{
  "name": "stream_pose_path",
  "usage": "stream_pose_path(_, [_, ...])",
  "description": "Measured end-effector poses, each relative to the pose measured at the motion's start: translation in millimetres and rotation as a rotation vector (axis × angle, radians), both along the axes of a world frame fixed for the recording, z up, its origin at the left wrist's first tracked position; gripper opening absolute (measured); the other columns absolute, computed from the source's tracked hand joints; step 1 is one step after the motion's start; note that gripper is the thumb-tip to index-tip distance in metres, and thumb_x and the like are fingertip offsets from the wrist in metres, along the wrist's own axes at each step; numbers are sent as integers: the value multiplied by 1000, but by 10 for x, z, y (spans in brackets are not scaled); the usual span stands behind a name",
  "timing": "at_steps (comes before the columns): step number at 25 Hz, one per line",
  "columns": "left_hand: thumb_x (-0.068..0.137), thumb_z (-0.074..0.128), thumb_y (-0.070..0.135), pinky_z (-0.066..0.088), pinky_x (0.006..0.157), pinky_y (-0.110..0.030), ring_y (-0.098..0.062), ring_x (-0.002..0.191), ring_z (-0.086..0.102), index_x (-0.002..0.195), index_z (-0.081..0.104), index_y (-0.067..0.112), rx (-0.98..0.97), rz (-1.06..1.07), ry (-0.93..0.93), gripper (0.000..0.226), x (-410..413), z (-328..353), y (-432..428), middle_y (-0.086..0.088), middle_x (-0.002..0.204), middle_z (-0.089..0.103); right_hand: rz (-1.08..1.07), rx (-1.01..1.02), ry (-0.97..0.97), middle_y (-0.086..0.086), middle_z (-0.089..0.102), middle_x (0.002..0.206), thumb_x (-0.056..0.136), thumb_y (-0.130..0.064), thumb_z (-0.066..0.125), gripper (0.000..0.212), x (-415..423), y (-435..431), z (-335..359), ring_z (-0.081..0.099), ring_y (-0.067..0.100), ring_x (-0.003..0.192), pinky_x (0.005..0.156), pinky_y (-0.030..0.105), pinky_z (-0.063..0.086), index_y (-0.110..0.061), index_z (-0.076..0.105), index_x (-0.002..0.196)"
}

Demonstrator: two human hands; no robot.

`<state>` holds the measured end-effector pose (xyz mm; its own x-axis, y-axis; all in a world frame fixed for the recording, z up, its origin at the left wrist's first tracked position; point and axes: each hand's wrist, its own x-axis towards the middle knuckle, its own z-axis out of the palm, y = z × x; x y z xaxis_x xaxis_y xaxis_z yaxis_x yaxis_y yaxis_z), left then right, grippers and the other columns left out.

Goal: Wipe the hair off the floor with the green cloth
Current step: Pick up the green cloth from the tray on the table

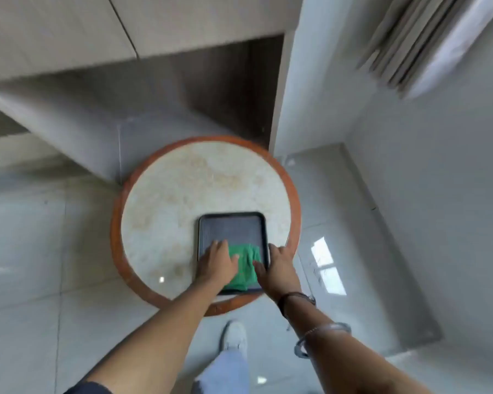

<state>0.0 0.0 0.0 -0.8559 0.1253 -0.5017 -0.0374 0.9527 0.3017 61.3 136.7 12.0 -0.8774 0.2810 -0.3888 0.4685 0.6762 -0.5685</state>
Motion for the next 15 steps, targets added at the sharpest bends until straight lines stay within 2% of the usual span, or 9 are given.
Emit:
stream_pose_path(3, [87,64,32,47,89,-44,-37,115,55,119,52,6,15,319,-34,42,-80,-560,-81,-16,127,55,39,-6,-146,15,53,120,87,-30,64,46,-95,-326,-619,55,34,111,91,41,47,-6,50,123])
stream_pose_path(7, [77,76,27,48,79,-35,-34,101,63,106,57,3,204,571,-117,43,0,-986,-159,-18,114,66,-129,44,-202,14,53,117,81,-32,70,43,-200,-467,-1023,56,35,107,87,42,49,-7,51,111])
stream_pose_path(9, [73,79,26,53,75,-36,-30,88,67,95,64,1,295,675,-147,36,10,-1051,-163,-16,100,72,-216,-27,-217,13,58,111,79,-27,69,35,-244,-475,-1095,59,33,102,85,40,50,-9,53,104])
stream_pose_path(12, [71,81,23,57,71,-38,-24,73,66,83,70,4,470,778,-237,25,64,-953,-128,-14,85,73,-394,-270,-213,8,68,92,75,-18,69,24,-278,-405,-1063,67,29,88,75,36,54,-10,58,94])
stream_pose_path(13, [73,80,22,57,69,-37,-23,71,65,83,70,5,537,795,-241,22,99,-842,-91,-11,82,73,-473,-422,-189,9,71,89,73,-15,71,21,-260,-333,-991,69,28,84,73,38,57,-10,61,91])
stream_pose_path(15, [75,78,21,56,60,-25,-17,70,68,85,71,9,695,819,-235,17,146,-572,18,-2,77,75,-617,-755,-125,9,75,83,71,-4,74,17,-206,-123,-785,73,26,75,65,35,62,-11,66,85])
